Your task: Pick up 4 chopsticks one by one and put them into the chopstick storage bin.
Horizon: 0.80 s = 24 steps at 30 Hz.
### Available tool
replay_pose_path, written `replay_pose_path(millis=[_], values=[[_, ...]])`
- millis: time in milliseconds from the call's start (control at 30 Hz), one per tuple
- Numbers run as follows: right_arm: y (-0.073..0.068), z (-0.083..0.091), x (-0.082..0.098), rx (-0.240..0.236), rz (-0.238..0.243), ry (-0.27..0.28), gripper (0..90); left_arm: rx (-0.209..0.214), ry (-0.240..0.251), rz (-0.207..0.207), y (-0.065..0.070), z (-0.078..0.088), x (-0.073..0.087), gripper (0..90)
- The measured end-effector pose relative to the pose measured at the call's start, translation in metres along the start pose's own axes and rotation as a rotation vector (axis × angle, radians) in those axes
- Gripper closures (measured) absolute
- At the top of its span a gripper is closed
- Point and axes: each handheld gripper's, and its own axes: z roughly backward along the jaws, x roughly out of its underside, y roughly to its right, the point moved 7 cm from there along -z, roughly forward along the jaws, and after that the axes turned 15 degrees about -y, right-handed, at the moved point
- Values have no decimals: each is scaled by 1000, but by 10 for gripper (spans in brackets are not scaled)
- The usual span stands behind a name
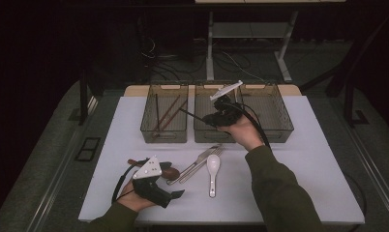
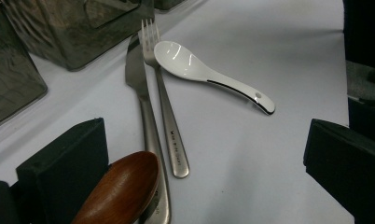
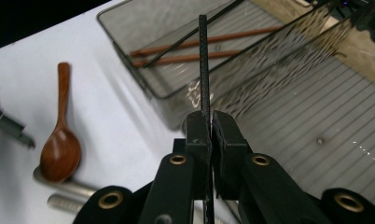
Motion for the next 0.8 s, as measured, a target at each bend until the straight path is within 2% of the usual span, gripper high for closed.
replay_pose_path(millis=[367,800], values=[[1,-17,-41,25,-30,-11,859,1,5,-11,1,0,-1,0],[6,-52,-83,47,-96,-20,859,10,14,-9,2,1,-2,0]])
